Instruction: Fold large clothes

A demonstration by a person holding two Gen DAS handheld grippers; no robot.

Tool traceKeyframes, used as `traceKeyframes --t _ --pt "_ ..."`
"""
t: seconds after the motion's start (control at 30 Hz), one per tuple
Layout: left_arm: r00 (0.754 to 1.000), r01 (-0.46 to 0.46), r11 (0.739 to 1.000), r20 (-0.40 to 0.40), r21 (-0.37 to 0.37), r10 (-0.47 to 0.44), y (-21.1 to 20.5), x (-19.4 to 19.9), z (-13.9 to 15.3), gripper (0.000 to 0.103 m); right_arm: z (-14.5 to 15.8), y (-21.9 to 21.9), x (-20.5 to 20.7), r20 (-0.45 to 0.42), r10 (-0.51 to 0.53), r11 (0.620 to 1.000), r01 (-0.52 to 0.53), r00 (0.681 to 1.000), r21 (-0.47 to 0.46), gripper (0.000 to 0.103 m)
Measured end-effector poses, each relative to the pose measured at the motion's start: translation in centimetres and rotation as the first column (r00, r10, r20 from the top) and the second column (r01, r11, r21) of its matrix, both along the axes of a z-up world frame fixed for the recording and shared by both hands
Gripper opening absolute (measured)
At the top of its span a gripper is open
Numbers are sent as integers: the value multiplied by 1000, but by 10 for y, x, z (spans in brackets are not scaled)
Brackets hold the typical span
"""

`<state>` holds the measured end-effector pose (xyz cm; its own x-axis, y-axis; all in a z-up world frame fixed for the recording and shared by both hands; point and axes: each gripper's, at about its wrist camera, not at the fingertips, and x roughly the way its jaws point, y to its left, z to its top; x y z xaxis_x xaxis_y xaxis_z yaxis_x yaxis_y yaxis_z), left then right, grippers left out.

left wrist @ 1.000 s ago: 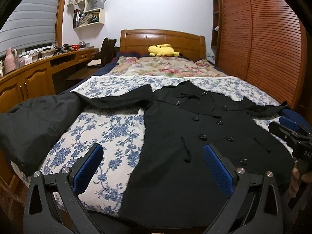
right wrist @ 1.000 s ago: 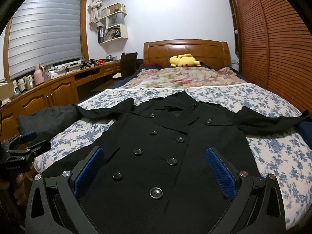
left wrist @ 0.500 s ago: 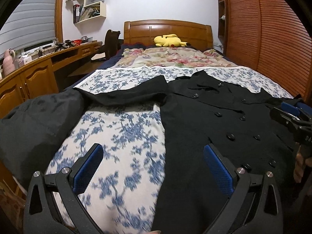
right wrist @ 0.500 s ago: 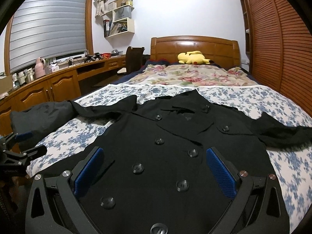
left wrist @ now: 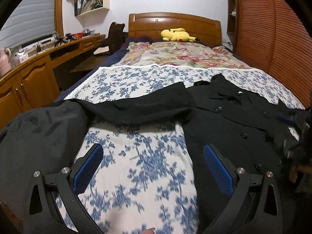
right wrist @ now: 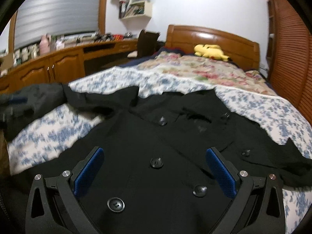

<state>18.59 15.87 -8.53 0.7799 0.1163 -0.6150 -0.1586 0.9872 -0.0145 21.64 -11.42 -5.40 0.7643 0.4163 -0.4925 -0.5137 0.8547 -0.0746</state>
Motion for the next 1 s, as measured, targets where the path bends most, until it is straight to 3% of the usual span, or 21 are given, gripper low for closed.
traceKeyframes --t 0.17,0.37,0.5,0.57,0.8,1.0 --pt "999 9 1000 -37 -19 -10 18 37 -5 103 -41 6 -2 -119 50 997 -56 992 -46 103" --pt "998 -3 999 -71 -39 0 39 75 -14 103 -41 2 -17 -108 63 996 -70 992 -57 103" --pt "995 -21 1000 -98 -10 20 50 99 -13 102 -41 2 -13 -118 62 995 -71 991 -69 103" --pt "994 -27 1000 -102 -15 25 57 108 -13 97 -36 2 0 -119 61 995 -70 991 -76 103" --pt "986 -103 984 -144 -145 82 91 125 -33 66 -35 6 10 -112 59 995 -68 992 -75 103" --pt "969 -163 975 -211 -149 130 101 133 -61 61 -36 6 10 -112 59 995 -68 992 -72 103"
